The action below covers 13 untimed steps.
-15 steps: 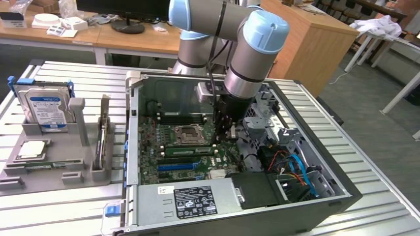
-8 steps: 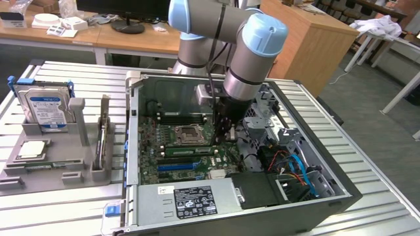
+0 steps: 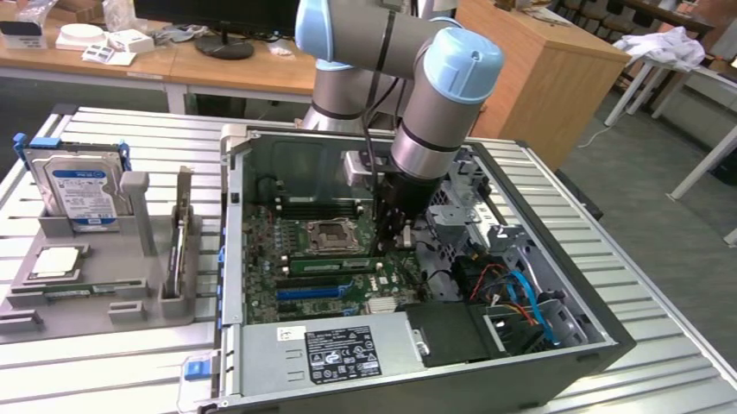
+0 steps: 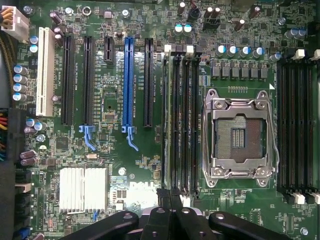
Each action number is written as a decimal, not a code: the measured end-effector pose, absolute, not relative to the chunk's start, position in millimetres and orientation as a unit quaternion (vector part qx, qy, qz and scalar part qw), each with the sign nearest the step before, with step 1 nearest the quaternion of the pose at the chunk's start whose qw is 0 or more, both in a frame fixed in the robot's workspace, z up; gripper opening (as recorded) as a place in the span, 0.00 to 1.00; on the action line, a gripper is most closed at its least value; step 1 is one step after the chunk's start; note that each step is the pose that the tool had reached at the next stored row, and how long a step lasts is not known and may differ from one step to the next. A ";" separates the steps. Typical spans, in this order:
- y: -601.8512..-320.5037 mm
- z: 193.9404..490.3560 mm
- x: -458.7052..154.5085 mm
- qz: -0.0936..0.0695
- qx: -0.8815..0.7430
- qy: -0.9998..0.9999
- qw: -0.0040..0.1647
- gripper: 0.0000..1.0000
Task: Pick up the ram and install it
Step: 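Press down the ram until it locks into place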
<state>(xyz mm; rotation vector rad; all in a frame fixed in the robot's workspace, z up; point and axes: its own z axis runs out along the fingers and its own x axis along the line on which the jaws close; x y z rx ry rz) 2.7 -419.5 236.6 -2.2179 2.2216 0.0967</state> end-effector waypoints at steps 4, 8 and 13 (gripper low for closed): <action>-419.4 235.6 2.7 0.031 -0.706 0.707 0.001 0.11; -419.5 233.7 2.7 0.031 -0.706 0.707 0.001 0.11; -419.5 232.2 2.7 0.031 -0.706 0.707 0.000 0.11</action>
